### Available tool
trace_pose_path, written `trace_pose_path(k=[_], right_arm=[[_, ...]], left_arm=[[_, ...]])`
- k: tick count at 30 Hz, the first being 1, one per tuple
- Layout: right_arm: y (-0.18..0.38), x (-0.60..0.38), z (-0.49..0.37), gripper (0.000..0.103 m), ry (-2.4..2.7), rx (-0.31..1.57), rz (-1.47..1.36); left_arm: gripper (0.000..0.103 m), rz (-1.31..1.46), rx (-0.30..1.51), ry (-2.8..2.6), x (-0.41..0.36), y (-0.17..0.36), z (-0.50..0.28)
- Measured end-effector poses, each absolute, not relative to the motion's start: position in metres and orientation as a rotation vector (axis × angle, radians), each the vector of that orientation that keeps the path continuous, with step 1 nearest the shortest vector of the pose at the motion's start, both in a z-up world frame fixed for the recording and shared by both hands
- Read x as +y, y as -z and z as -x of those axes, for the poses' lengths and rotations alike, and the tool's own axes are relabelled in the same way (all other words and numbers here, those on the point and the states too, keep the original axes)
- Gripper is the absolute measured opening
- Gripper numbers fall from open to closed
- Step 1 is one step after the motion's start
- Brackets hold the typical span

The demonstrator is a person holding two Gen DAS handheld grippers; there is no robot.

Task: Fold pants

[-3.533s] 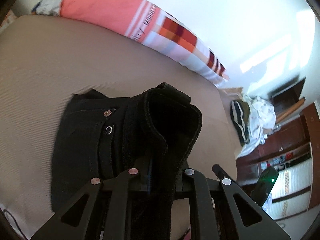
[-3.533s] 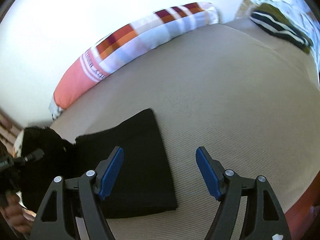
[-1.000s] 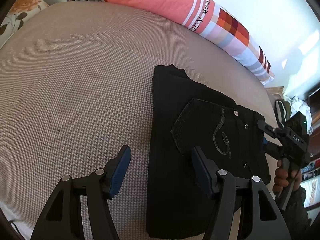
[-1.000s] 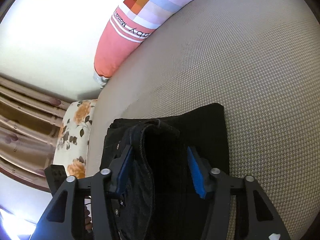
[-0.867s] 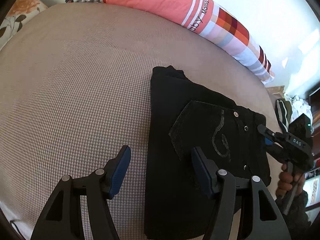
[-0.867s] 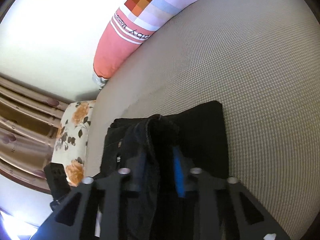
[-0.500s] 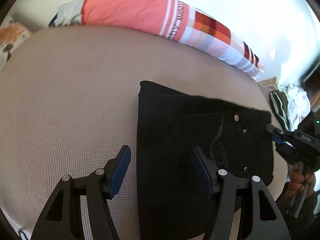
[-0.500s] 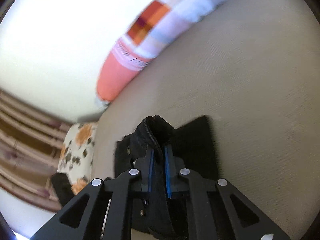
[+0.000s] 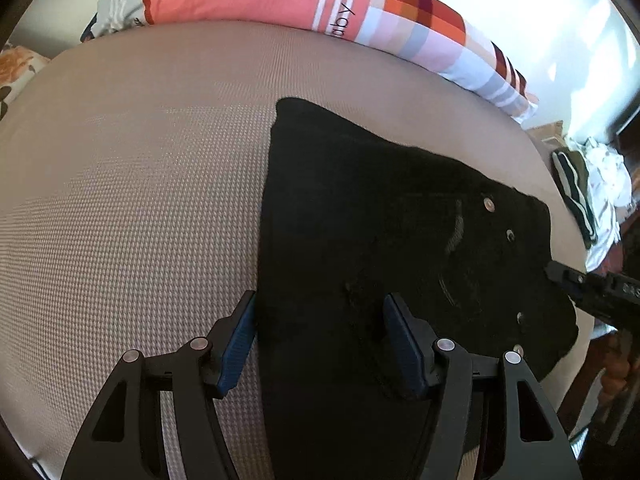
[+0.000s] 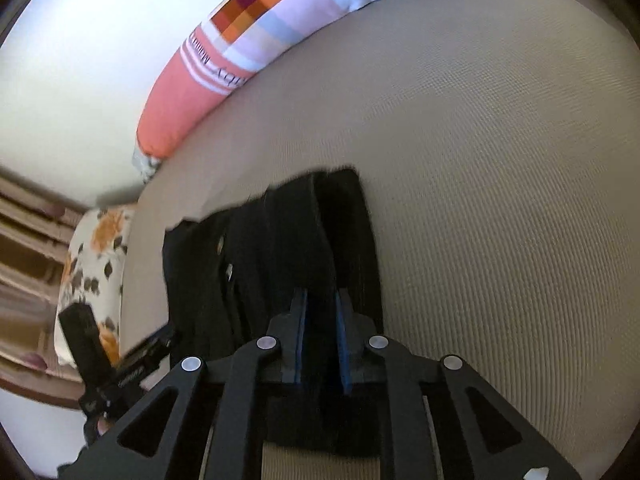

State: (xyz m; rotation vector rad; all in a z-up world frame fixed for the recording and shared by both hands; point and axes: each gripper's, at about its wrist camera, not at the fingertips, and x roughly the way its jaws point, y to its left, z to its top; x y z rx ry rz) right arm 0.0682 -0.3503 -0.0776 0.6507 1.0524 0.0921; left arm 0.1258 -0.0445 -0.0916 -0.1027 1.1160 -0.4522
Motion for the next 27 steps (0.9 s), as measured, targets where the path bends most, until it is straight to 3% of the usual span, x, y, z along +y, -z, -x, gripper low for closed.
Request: trace_pose_path(k=[5,11,27], right_arm=[[0.072,-0.344,-0.042,0.015,-0.131,1.084,-0.658],[0.062,-0.327,-0.023,0.006,-0.094,1.065,-0.547],[0.081,-0.332,-0.017,0.006,-0.03,1.077,-0.551]], left_arm=[[0.067,0.071,1.107,0.459,-0.046,0.092,-0.111],[0.067,0.073,1.112,0.46,-0.043,0.091,-0.098],[0.068,0.001,1.112,0.435,-0.05,0.096,-0.087]])
